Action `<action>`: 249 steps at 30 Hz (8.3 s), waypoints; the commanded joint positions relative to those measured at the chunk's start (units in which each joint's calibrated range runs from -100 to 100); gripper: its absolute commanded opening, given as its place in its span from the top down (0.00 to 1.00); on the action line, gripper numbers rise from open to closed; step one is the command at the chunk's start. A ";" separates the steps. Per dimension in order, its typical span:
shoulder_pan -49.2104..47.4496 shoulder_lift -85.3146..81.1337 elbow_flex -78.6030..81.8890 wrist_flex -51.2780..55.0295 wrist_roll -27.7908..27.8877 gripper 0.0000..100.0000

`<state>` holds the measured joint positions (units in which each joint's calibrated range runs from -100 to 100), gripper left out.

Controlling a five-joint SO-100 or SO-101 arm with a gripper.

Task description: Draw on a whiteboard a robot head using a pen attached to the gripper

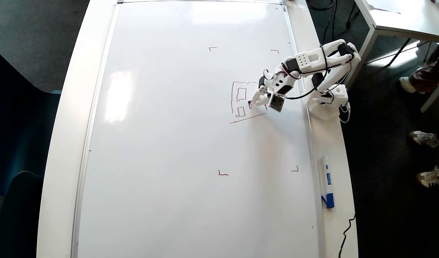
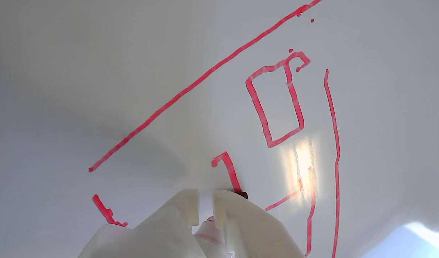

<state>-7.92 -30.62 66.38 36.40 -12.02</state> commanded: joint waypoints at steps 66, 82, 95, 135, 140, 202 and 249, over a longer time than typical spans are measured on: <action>-2.87 -1.29 -0.42 -1.13 0.17 0.99; -2.87 -2.46 -2.33 -1.91 0.60 0.99; 0.81 -4.72 -2.78 -9.73 0.76 0.99; -0.22 19.93 -19.21 -11.47 1.40 0.99; -0.22 25.63 -25.12 -8.17 1.46 0.99; -3.17 38.13 -42.00 -7.38 1.46 0.99; 3.17 39.89 -43.27 -8.08 1.78 0.99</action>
<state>-5.96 11.90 22.52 27.70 -10.54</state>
